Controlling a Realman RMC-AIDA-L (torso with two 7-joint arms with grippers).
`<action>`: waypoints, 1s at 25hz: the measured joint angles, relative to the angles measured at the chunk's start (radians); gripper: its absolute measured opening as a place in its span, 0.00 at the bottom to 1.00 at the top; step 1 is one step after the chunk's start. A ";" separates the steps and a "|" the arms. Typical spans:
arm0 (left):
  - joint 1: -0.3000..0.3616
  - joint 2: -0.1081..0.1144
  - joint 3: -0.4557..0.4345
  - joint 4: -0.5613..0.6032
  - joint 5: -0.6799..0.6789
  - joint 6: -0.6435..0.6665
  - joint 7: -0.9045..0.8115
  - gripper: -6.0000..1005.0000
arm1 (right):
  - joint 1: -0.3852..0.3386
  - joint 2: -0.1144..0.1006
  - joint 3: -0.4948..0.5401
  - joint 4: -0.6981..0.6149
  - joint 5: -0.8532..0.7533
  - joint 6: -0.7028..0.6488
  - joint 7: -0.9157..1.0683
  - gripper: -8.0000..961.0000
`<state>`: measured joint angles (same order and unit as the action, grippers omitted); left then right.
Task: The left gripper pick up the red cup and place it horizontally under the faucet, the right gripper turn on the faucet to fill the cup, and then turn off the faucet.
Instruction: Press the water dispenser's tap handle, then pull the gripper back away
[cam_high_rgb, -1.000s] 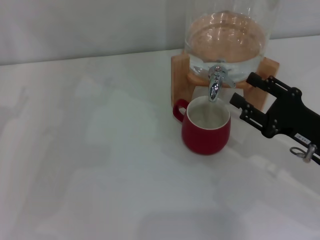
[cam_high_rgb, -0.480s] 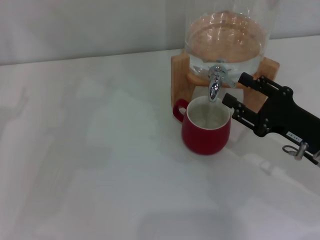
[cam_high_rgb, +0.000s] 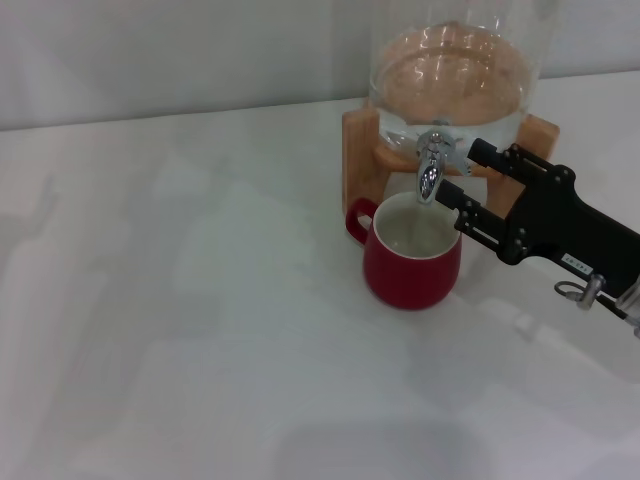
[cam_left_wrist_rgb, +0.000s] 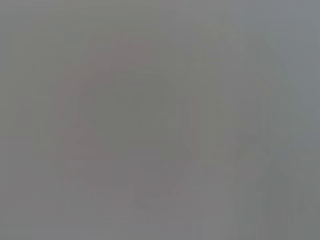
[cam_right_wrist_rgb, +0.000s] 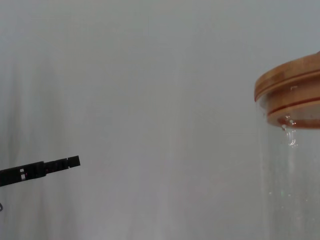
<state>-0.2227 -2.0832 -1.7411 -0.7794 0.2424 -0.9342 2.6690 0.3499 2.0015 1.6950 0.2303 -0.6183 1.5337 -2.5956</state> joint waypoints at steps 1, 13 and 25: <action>0.000 0.000 0.000 0.000 0.000 0.000 -0.002 0.87 | 0.001 0.000 0.000 0.000 0.000 -0.003 0.000 0.65; 0.002 0.000 0.000 0.000 0.000 0.000 -0.008 0.87 | 0.004 0.002 0.012 0.000 0.008 -0.029 -0.012 0.65; 0.002 0.000 0.000 -0.004 0.000 0.000 -0.008 0.87 | -0.008 0.000 0.052 0.000 0.011 -0.037 -0.015 0.65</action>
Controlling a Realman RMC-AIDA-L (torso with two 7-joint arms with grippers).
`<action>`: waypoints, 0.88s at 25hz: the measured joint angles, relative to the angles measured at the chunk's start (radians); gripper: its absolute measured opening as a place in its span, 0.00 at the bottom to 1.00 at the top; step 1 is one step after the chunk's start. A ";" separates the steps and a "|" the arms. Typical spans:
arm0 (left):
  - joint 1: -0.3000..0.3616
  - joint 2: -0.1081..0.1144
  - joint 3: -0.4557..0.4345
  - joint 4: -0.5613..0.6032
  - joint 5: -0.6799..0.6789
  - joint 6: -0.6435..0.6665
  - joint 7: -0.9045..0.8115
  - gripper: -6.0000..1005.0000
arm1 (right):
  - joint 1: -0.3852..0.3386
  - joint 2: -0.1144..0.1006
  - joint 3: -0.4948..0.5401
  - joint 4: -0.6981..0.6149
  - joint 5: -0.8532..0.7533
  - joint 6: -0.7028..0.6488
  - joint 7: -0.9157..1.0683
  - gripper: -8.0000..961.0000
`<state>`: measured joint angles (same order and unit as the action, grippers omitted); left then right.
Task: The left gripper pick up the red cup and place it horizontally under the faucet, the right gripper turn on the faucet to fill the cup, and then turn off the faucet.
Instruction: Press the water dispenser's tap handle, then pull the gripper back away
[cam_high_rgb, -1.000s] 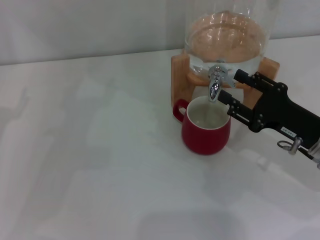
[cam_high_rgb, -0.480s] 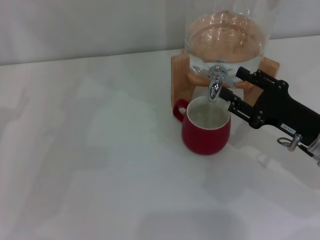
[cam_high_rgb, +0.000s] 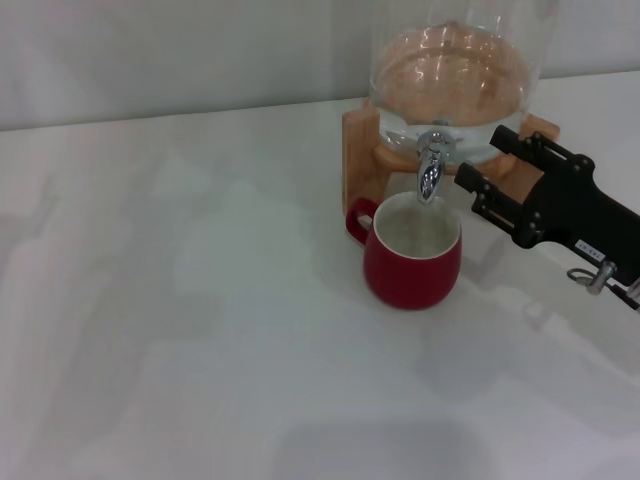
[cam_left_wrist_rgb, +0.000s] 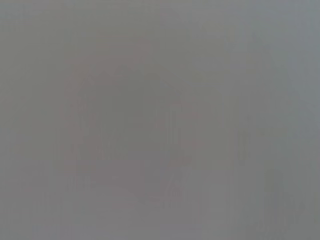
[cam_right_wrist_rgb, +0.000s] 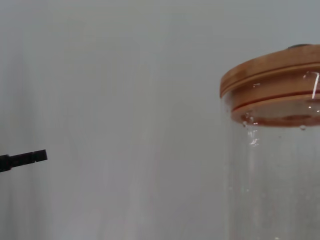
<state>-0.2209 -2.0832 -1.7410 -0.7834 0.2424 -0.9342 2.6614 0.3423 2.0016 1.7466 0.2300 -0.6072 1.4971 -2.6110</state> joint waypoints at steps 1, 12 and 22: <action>0.000 0.000 0.000 0.000 0.000 0.000 0.000 0.87 | -0.001 0.000 0.001 0.000 0.000 0.000 0.000 0.65; -0.003 0.000 0.000 0.000 0.000 0.000 0.000 0.87 | -0.003 -0.004 0.020 -0.004 0.000 -0.002 -0.008 0.65; -0.006 0.002 0.000 0.000 0.000 0.001 0.000 0.87 | -0.005 -0.013 0.040 -0.008 0.000 -0.011 -0.011 0.65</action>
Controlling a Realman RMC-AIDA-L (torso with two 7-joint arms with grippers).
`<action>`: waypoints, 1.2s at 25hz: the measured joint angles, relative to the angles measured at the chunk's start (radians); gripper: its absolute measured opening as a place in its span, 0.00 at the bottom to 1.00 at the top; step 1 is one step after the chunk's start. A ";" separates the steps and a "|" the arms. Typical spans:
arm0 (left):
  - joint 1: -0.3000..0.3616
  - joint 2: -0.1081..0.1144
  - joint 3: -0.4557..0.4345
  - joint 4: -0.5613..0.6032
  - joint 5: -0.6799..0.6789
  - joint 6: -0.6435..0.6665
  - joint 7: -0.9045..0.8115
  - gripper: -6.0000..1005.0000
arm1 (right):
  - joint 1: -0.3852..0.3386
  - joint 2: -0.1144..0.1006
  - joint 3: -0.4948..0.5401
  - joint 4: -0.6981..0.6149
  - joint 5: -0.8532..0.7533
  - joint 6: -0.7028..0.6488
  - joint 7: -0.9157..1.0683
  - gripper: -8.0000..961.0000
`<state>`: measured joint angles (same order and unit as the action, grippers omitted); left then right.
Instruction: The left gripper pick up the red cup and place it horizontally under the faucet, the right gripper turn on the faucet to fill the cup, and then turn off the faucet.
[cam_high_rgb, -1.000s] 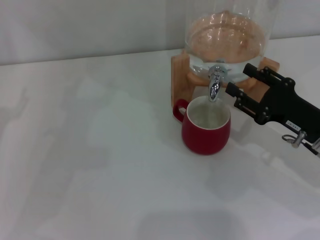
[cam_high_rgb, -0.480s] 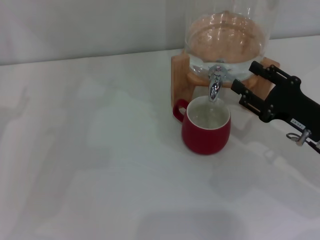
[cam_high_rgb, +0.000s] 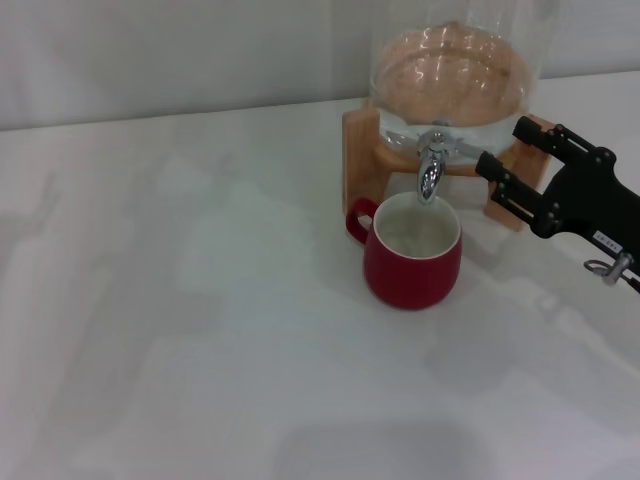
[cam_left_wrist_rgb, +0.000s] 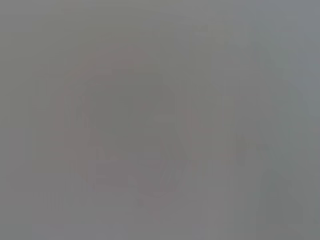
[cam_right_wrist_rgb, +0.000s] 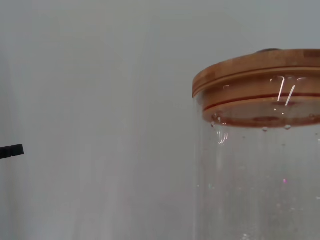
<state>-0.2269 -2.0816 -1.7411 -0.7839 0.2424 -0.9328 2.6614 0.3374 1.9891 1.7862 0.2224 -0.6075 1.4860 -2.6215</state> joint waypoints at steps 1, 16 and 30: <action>0.000 0.000 0.000 0.000 0.000 0.000 0.000 0.87 | 0.000 -0.001 0.001 0.000 0.000 -0.001 0.000 0.65; -0.005 0.000 0.000 0.000 0.000 0.002 0.000 0.87 | -0.003 -0.010 0.028 0.007 0.000 -0.038 -0.002 0.65; -0.005 -0.002 0.000 0.000 0.000 0.005 0.000 0.87 | -0.006 -0.011 0.057 0.008 0.000 -0.051 -0.002 0.65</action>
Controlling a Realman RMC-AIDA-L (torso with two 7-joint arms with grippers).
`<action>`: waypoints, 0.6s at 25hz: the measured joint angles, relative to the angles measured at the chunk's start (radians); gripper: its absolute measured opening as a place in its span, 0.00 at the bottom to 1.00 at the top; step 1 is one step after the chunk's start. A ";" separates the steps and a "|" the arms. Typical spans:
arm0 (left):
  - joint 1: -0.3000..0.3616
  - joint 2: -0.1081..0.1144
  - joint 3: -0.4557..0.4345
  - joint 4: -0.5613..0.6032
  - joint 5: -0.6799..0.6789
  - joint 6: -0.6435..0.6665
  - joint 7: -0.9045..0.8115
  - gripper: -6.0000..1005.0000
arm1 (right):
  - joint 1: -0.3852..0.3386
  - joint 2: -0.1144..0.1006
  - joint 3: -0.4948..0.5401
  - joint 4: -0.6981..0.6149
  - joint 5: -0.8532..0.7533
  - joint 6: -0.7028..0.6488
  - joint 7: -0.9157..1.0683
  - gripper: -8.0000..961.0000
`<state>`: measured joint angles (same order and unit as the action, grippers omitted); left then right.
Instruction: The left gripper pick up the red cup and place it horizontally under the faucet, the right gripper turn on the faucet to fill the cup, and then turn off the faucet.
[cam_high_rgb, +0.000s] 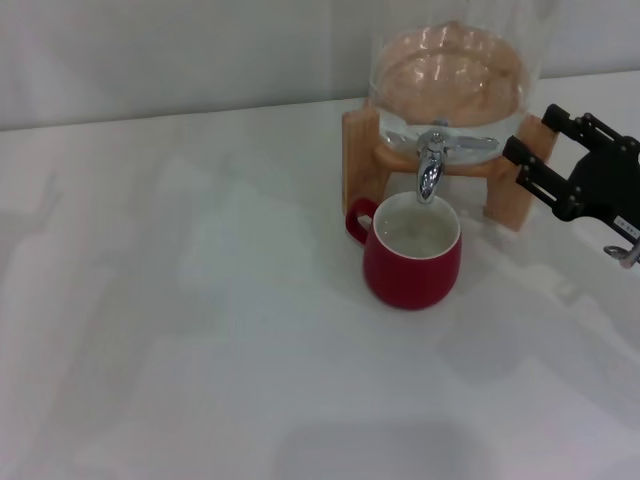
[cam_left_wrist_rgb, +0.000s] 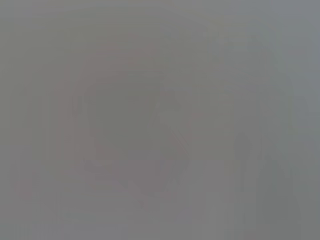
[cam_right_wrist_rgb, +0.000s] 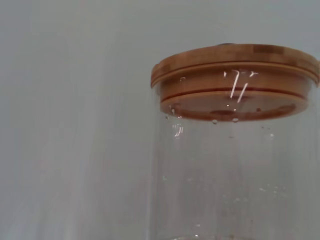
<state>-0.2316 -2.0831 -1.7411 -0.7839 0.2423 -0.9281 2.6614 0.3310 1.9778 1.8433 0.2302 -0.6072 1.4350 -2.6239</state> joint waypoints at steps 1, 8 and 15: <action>0.000 0.000 0.000 0.000 0.000 0.000 0.000 0.87 | -0.002 -0.001 0.008 -0.002 0.000 -0.001 -0.006 0.65; -0.001 0.000 0.000 0.000 0.000 0.000 0.000 0.87 | -0.020 -0.003 0.021 -0.007 -0.001 -0.002 -0.017 0.65; -0.001 0.000 0.002 0.000 0.000 -0.003 0.000 0.87 | -0.044 -0.011 0.021 -0.002 -0.001 0.016 -0.014 0.65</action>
<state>-0.2321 -2.0832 -1.7396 -0.7839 0.2423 -0.9310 2.6615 0.2872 1.9668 1.8643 0.2280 -0.6085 1.4513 -2.6384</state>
